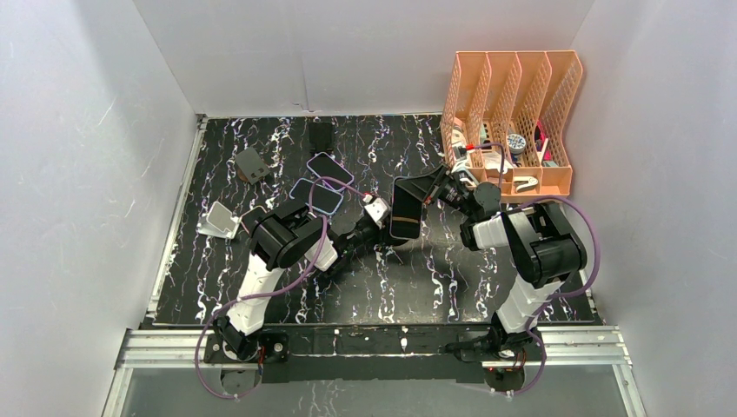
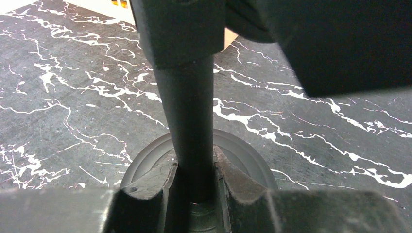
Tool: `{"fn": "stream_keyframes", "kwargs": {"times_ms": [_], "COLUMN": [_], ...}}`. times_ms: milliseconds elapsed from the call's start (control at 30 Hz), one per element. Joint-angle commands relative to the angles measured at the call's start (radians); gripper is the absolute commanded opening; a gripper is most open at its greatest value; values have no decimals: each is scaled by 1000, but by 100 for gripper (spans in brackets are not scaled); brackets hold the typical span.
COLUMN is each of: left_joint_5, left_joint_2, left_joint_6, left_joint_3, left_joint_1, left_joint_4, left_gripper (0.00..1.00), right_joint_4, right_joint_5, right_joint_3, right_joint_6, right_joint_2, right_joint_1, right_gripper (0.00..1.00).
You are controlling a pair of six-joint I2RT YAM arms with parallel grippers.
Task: Place the phone on the phone stand
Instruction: Install the phone on the phone stand.
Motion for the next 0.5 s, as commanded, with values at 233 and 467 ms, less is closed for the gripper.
{"fn": "stream_keyframes", "kwargs": {"times_ms": [233,467], "left_joint_5": [427,359], "left_joint_2": [54,42], "left_joint_6": [54,53], "left_joint_3": [-54,-91], "left_joint_1": [-214,-214], "left_joint_4": [-368,-341], "left_gripper": [0,0], "right_joint_4": [272,270], "right_joint_5": [252,243], "right_joint_3": [-25,-73], "right_joint_6": [-184,-191], "right_joint_2": [60,54], "right_joint_1": [29,-3], "right_gripper": [1,1]}}
